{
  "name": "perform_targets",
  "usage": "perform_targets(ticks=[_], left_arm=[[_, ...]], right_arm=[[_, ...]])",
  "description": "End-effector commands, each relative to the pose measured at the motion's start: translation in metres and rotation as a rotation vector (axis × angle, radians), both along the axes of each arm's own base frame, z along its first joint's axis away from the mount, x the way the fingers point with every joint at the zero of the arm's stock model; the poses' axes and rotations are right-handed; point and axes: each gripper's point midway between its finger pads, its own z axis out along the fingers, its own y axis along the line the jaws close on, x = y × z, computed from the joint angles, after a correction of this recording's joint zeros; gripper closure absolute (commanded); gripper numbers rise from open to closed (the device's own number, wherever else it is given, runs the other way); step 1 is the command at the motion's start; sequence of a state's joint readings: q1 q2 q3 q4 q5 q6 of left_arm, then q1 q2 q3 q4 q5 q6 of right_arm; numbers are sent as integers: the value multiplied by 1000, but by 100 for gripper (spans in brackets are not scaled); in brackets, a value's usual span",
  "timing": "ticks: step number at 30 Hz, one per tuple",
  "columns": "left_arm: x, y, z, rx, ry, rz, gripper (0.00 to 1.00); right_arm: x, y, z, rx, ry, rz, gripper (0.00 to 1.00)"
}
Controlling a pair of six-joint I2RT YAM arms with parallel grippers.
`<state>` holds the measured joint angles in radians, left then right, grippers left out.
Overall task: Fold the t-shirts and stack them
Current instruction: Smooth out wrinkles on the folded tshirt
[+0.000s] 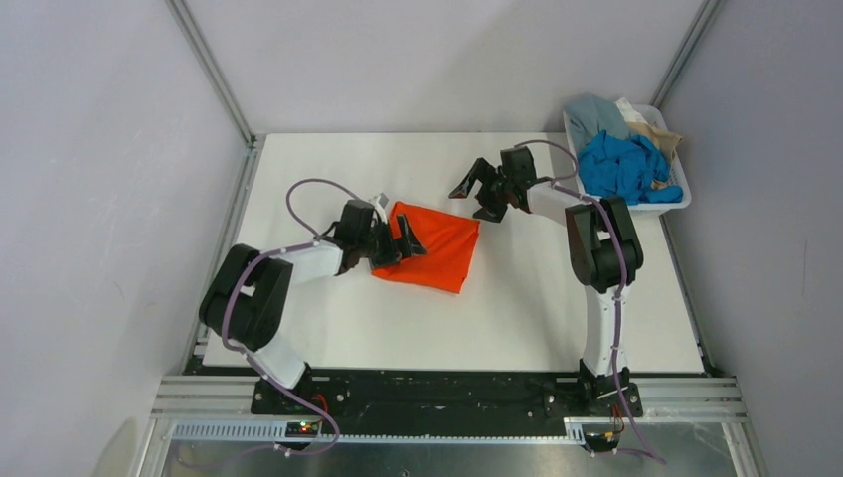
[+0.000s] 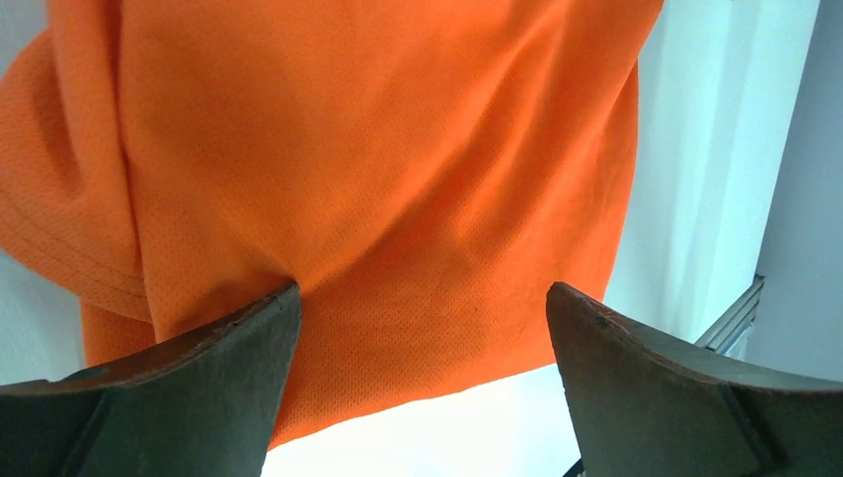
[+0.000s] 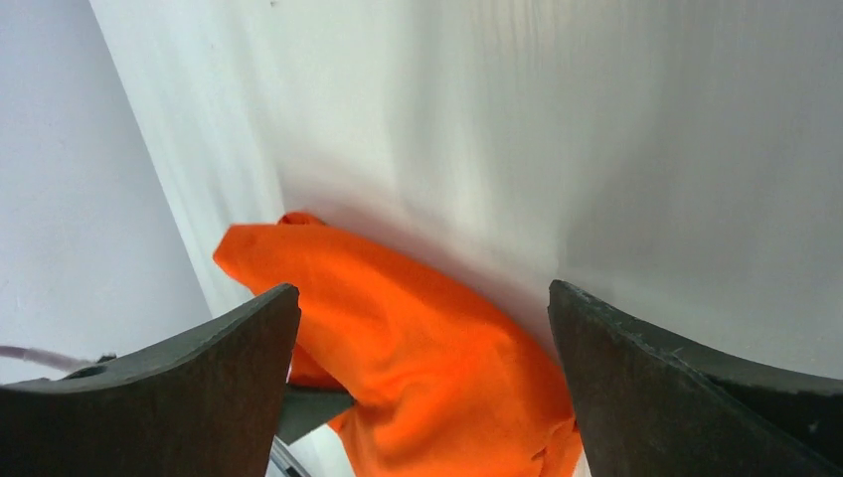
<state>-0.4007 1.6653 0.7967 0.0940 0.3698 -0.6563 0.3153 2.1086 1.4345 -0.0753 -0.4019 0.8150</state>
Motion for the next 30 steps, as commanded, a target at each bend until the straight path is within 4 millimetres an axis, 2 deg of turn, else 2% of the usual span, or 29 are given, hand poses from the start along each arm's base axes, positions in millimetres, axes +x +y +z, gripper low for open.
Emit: perform_targets(ticks=[1,2,3,4,5,6,7,8,9,10,11,12,13,14,15,16,17,20,21,24,27,30], left_arm=[[-44,2,-13,68,99,10,0],[-42,-4,4,40,61,9,0],[-45,-10,13,28,38,-6,0],[-43,-14,33,-2,-7,-5,0],[-44,-17,42,-17,-29,-10,0],[-42,-19,63,-47,-77,-5,0],[-39,-17,72,-47,-105,10,0],[-37,-14,88,-55,-148,21,0],[-31,-8,94,-35,-174,60,0],[-27,-4,105,-26,-197,76,0],[-20,3,108,-12,-209,106,0],[-13,5,113,-12,-220,116,0],[-4,11,114,-6,-223,141,0],[7,12,112,4,-219,150,0],[17,16,113,4,-221,165,0],[29,10,112,-8,-213,139,0],[40,13,113,-20,-216,143,0],[73,8,100,-43,-170,120,0],[84,7,89,-40,-142,120,0],[97,5,68,-83,-66,85,0],[108,0,36,-81,1,76,0],[114,9,10,-38,39,117,0]], right_arm=[[7,8,40,-57,-91,100,1],[3,12,60,-54,-129,112,1],[-1,13,67,-60,-140,124,1],[-7,16,89,-47,-178,134,1],[-15,17,92,-39,-174,143,0],[-24,19,111,-16,-200,158,1],[-34,19,110,-4,-187,162,1],[-45,22,127,24,-210,172,1],[-56,21,118,28,-190,174,1],[-67,26,135,61,-220,184,1],[-82,26,130,72,-202,191,0],[-90,35,133,113,-202,204,1],[-105,39,125,129,-176,218,1],[-111,45,128,175,-166,224,0],[-123,51,119,188,-144,240,1],[-126,58,122,224,-146,245,1],[-137,64,112,229,-119,262,1],[-148,74,96,273,-76,273,1],[-149,76,87,276,-57,273,1],[-153,78,65,286,-4,281,1],[-155,74,36,261,43,262,1],[-162,61,7,227,90,240,1]])
